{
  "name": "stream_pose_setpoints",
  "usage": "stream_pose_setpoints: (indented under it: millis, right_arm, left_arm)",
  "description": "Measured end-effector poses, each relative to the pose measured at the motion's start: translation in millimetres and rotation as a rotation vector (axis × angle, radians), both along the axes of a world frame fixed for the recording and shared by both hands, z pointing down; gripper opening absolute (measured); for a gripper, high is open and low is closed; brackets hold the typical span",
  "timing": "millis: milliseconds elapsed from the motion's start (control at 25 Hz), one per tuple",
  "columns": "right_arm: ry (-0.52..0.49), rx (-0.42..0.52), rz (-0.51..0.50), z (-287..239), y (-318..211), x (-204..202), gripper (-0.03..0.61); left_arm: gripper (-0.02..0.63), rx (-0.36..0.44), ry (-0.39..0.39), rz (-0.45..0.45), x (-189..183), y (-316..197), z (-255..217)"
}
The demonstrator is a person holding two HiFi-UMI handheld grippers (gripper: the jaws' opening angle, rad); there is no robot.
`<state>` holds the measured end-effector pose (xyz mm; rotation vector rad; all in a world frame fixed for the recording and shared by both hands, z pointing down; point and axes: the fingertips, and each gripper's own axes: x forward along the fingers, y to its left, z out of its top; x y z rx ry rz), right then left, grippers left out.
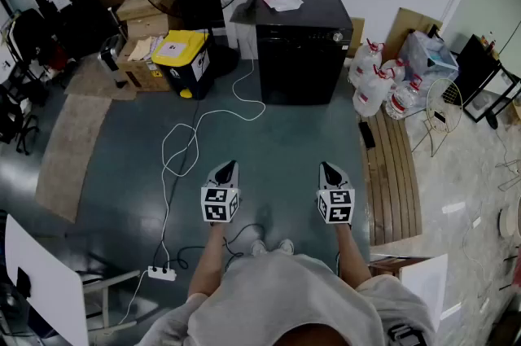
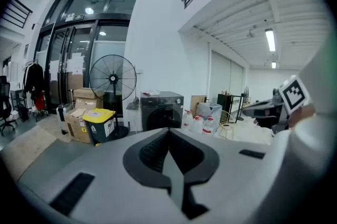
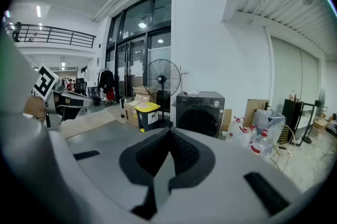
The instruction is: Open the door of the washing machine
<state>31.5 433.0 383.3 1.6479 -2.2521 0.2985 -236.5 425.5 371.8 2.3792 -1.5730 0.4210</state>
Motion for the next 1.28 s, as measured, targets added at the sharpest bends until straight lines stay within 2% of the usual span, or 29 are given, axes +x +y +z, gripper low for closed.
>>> stream_pose_setpoints:
  millis: [440, 560, 600, 640, 680, 840, 1280]
  right_arm:
    - [-0.007, -0.003, -0.018, 0, 1, -4, -0.002]
    - [-0.019, 0.000, -0.027, 0, 1, -4, -0.002]
    - [-0.017, -0.001, -0.030, 1, 1, -3, -0.002]
    - [-0.013, -0.003, -0.032, 2, 1, -2, -0.002]
    - [-0.010, -0.006, -0.033, 3, 1, 0, -0.002]
    - [0.000, -0.014, -0.039, 9, 0, 9, -0.002]
    - [0.003, -0.013, -0.064, 17, -20, 31, -0.002]
  left_arm:
    - [0.008, 0.002, -0.001, 0.004, 2, 1, 0]
    - [0.015, 0.004, 0.031, 0.019, 7, 1, 0]
    - [0.062, 0.003, 0.045, 0.022, 9, -1, 1]
    - [0.200, 0.003, 0.054, 0.023, 12, -2, 2]
    - [0.275, 0.006, 0.058, 0.026, 15, -4, 2]
    - [0.302, 0.019, 0.042, 0.053, 31, -6, 3]
    - [0.302, -0.003, 0.033, 0.044, 64, -20, 18]
